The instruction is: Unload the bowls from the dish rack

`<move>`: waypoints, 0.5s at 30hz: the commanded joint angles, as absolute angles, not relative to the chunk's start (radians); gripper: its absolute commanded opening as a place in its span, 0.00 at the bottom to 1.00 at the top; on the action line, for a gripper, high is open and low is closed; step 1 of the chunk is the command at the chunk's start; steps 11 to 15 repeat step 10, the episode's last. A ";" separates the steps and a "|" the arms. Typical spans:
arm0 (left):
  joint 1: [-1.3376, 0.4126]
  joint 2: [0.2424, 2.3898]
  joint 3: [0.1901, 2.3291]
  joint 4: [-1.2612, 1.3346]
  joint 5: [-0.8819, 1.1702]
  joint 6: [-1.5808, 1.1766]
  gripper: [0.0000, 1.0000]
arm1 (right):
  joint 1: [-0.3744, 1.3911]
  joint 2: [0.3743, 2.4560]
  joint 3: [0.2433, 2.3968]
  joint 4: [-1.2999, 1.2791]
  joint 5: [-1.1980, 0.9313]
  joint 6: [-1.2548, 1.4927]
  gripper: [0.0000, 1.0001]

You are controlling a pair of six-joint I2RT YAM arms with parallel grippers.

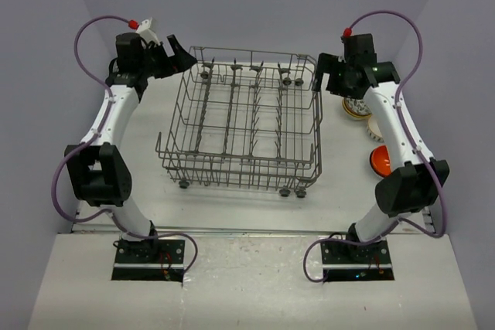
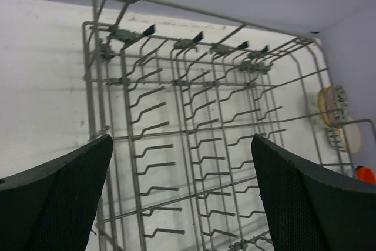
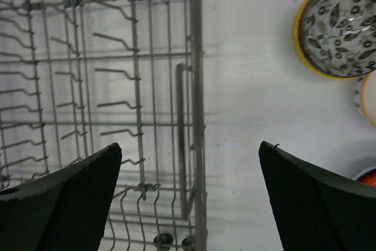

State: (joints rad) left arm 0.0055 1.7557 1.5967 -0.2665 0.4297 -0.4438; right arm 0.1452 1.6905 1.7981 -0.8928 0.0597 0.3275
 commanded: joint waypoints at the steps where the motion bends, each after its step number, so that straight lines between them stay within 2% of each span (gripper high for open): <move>1: 0.011 1.655 1.508 -0.094 0.597 -0.508 1.00 | 0.193 1.504 1.769 -0.847 -0.046 0.348 0.99; 8: -0.049 1.549 1.433 -0.022 0.661 -0.506 1.00 | 0.276 1.361 1.718 -0.850 -0.173 0.345 0.99; 15: -0.063 1.505 1.401 -0.021 0.655 -0.496 1.00 | 0.287 1.345 1.692 -0.857 -0.173 0.341 0.99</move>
